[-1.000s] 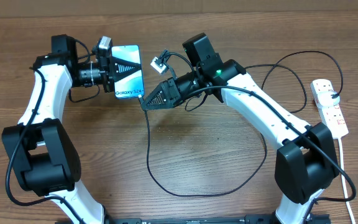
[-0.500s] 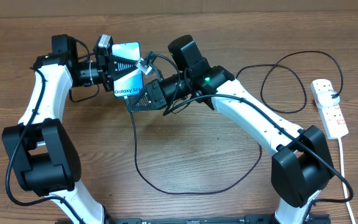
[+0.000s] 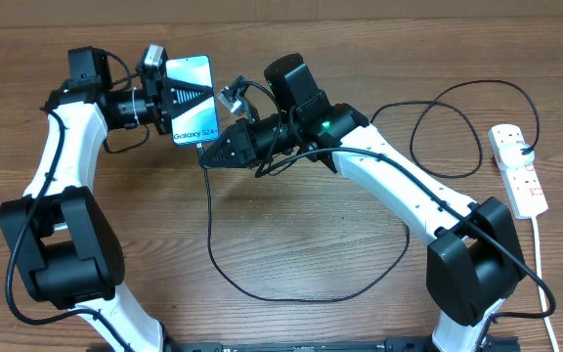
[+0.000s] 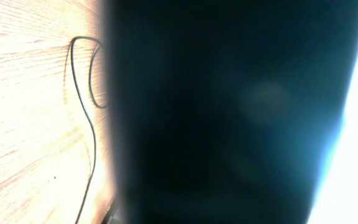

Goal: Plug charger to phone and switch on socket

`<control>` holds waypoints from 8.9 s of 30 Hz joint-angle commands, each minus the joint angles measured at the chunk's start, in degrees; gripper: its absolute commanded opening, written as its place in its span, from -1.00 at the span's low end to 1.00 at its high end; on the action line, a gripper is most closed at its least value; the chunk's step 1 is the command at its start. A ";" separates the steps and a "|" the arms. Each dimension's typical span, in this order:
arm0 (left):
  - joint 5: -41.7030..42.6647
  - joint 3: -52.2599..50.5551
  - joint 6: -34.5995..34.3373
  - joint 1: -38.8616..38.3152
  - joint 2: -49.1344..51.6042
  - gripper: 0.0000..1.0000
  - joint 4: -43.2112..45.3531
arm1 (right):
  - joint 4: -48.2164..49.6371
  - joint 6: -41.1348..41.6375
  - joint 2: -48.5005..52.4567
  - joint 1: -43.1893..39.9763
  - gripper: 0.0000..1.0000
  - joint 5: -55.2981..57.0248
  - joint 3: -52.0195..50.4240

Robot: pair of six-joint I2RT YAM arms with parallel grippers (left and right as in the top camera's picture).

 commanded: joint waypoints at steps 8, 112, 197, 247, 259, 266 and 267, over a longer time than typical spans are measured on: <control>3.10 0.31 -2.34 0.04 -1.05 -0.91 0.42 | 2.23 2.78 -0.79 -0.24 -0.92 0.66 0.50; 3.93 0.31 -22.23 -3.45 -1.05 -0.92 20.59 | 7.37 7.98 -0.61 -2.19 -0.92 -0.07 0.50; 1.75 0.31 -21.57 -3.19 -1.05 -0.92 20.81 | 7.17 13.20 -0.63 -5.27 -0.92 3.85 0.50; -28.57 0.31 -6.12 -1.95 -1.05 -0.92 -2.10 | -45.66 0.61 1.84 -1.81 -0.92 73.42 -0.96; -28.89 0.31 -3.50 -2.08 -1.05 -0.92 -3.72 | -37.46 1.20 4.26 -6.21 -0.90 71.14 -13.25; -30.47 0.31 -3.48 -2.08 -1.05 -0.92 -4.98 | -35.98 1.46 4.26 -7.52 -0.17 70.23 -14.75; -30.71 0.31 -3.48 -2.08 -1.05 -0.92 -5.09 | -35.67 1.55 4.26 -7.72 -0.11 69.68 -14.99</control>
